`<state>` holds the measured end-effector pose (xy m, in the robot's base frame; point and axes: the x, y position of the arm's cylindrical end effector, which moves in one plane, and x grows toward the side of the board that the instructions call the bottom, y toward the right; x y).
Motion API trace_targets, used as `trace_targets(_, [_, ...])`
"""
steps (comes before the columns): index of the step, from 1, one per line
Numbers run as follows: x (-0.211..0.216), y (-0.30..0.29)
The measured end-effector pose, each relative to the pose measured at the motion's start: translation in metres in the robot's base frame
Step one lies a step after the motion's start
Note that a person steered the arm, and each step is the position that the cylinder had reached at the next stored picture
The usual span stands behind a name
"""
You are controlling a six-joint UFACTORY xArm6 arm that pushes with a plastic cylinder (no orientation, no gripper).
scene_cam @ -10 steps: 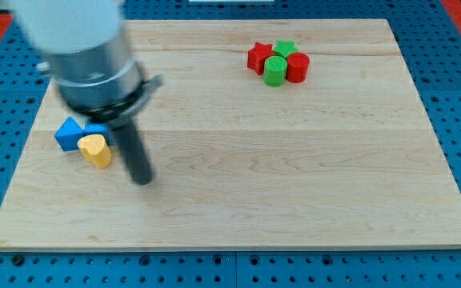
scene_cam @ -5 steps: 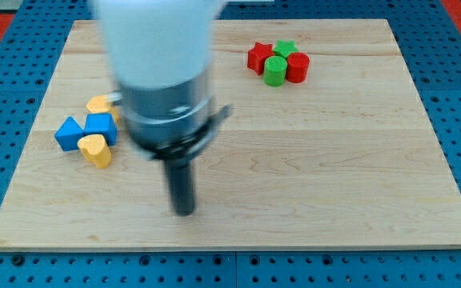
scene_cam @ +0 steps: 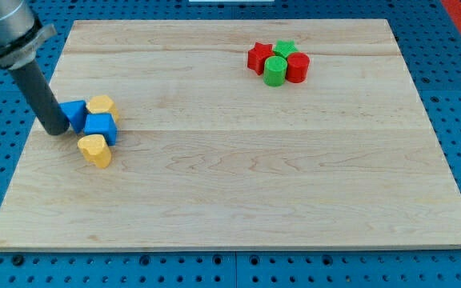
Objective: Move the blue triangle to the top left
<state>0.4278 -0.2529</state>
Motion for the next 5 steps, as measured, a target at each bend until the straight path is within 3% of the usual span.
trace_targets(1, [-0.018,-0.001])
trace_targets(3, [0.005,-0.004])
trace_targets(5, [-0.039,0.024])
